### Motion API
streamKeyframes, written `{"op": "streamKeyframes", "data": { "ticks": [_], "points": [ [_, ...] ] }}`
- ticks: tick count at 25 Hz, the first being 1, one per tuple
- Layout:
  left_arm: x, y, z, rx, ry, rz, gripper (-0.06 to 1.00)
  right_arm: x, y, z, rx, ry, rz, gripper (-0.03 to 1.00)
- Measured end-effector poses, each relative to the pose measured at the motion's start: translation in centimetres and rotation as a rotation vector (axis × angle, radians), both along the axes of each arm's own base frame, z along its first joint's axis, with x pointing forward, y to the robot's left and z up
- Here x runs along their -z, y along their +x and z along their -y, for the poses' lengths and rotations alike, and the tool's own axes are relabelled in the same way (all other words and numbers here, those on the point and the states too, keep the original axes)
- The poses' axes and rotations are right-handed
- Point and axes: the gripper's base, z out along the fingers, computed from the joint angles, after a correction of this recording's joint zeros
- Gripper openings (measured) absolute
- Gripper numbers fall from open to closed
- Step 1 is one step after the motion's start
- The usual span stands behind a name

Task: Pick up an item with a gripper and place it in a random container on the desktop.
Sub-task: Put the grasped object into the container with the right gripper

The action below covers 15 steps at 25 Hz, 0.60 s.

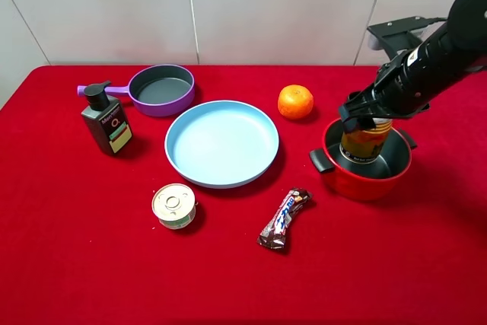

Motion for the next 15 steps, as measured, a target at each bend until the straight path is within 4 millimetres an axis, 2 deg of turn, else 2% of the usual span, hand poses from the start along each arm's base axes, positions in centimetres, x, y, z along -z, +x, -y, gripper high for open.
{"op": "streamKeyframes", "data": {
  "ticks": [15],
  "points": [
    [0.0,0.0,0.0,0.000,0.000,0.000,0.99,2.8,1.0,0.0,0.011,-0.016,-0.048,0.50]
  ]
}}
